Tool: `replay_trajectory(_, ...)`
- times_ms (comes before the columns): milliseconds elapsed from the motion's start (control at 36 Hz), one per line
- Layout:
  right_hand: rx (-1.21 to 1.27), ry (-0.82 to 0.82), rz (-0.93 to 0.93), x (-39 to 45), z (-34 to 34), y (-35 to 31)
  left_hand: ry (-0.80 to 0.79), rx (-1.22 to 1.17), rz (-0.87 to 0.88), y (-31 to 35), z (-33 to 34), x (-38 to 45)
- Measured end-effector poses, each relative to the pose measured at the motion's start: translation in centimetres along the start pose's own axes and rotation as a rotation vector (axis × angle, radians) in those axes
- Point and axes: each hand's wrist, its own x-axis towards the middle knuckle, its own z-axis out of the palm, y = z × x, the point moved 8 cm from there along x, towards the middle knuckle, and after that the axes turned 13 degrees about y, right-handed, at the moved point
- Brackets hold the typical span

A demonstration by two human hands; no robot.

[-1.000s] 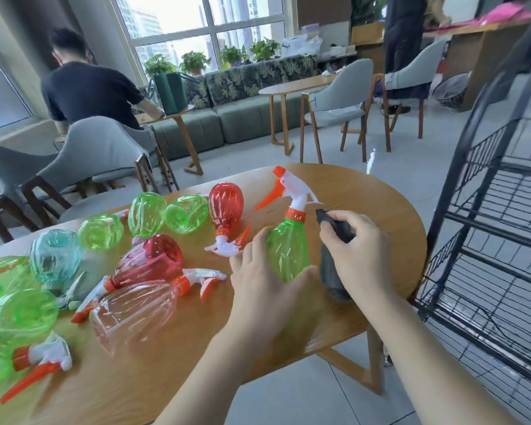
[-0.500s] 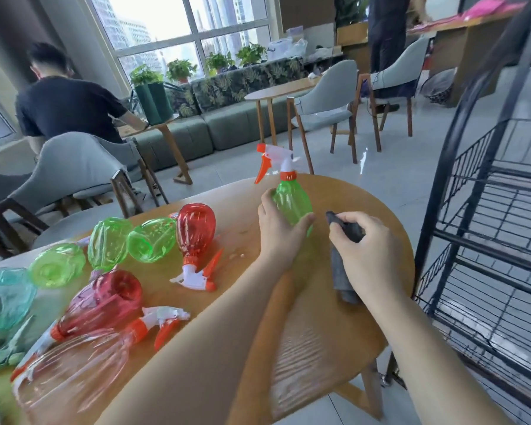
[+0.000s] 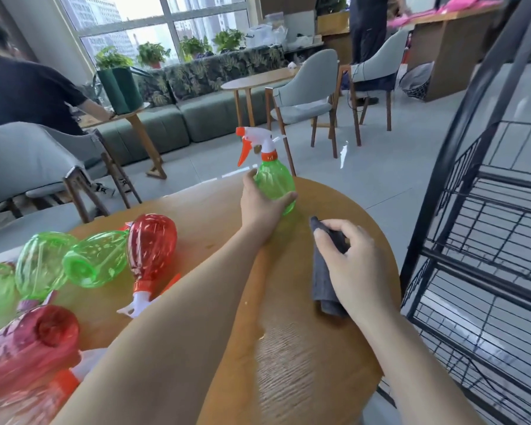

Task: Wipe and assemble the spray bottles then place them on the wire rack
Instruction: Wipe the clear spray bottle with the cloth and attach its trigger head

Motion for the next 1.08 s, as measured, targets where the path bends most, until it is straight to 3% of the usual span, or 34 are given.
replay_trajectory(194,0.063,-0.016,-0.020,-0.8,0.3,-1.2,-0.026,0.083,-0.060,-0.2,-1.9,-1.4)
replay_trajectory(389,0.138,-0.073,-0.041,-3.7,1.1,-3.6,-0.033,0.147,-0.017,-0.1,-8.0,-6.1)
replay_trajectory(722,0.232,-0.377,-0.088,-17.1,6.4,-10.9,0.071,0.159,0.013,-0.3,-28.5,-17.5)
replay_trajectory(917,0.305,-0.555,-0.099,-25.6,9.6,-16.8,0.145,0.361,0.054,-1.6,-39.7,-22.6)
replay_trajectory(1083,0.217,-0.620,-0.170,-30.7,11.9,-20.5,0.199,0.484,0.108,-3.6,-46.3,-24.6)
